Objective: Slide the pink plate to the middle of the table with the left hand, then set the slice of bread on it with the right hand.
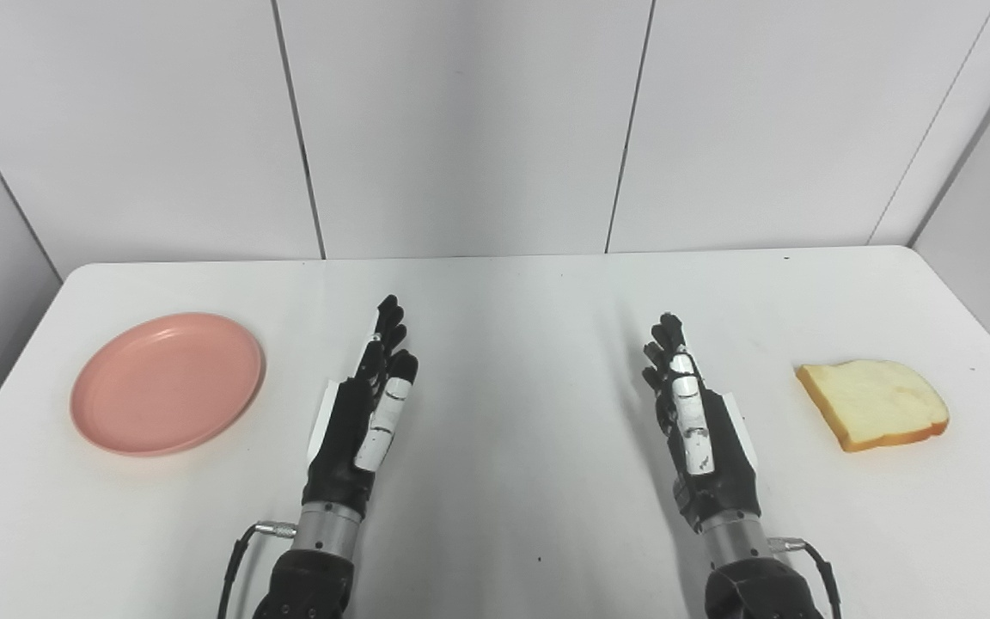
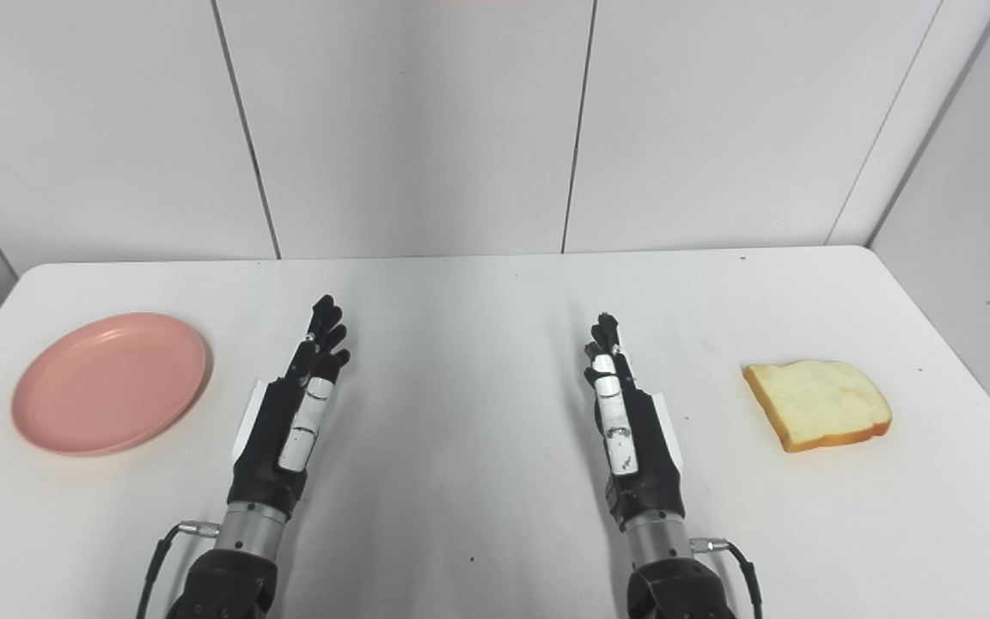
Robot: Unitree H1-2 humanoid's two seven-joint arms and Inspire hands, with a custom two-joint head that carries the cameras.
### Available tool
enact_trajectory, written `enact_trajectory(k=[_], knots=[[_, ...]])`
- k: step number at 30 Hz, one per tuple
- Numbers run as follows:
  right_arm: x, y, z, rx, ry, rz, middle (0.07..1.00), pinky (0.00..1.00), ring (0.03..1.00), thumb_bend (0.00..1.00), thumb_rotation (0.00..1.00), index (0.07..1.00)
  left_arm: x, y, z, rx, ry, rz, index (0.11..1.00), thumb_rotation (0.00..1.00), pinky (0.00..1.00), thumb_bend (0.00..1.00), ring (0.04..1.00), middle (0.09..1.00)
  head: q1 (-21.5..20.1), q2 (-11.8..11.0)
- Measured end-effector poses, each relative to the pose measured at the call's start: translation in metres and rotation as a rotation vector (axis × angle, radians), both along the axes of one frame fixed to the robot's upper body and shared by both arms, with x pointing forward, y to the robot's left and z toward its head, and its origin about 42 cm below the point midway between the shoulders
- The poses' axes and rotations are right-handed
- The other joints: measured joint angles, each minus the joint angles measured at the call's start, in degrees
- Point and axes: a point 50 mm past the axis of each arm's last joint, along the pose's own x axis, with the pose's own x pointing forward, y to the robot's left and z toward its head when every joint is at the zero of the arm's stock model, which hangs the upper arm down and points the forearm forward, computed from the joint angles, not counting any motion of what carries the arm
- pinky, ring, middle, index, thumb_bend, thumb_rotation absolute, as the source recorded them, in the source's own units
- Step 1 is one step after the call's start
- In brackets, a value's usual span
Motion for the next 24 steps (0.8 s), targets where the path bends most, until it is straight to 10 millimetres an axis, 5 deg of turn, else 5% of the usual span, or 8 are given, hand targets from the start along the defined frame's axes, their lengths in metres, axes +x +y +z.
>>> enact_trajectory(k=[8,24], knots=[[0.001,-0.014,-0.002,0.003,0.004,-0.008,1.0,1.0,1.0,0.44,1.0,1.0,-0.001,-0.02,-0.01,0.014,0.035,-0.008,0.983,0.96,0.93,0.69,0.973,0.986,8.4,-1.7],[0.002,-0.029,0.001,-0.001,-0.004,-0.005,1.0,1.0,1.0,0.39,1.0,1.0,0.006,-0.037,-0.009,0.087,0.048,-0.03,0.995,1.0,0.93,0.83,0.975,0.981,11.2,-1.8]])
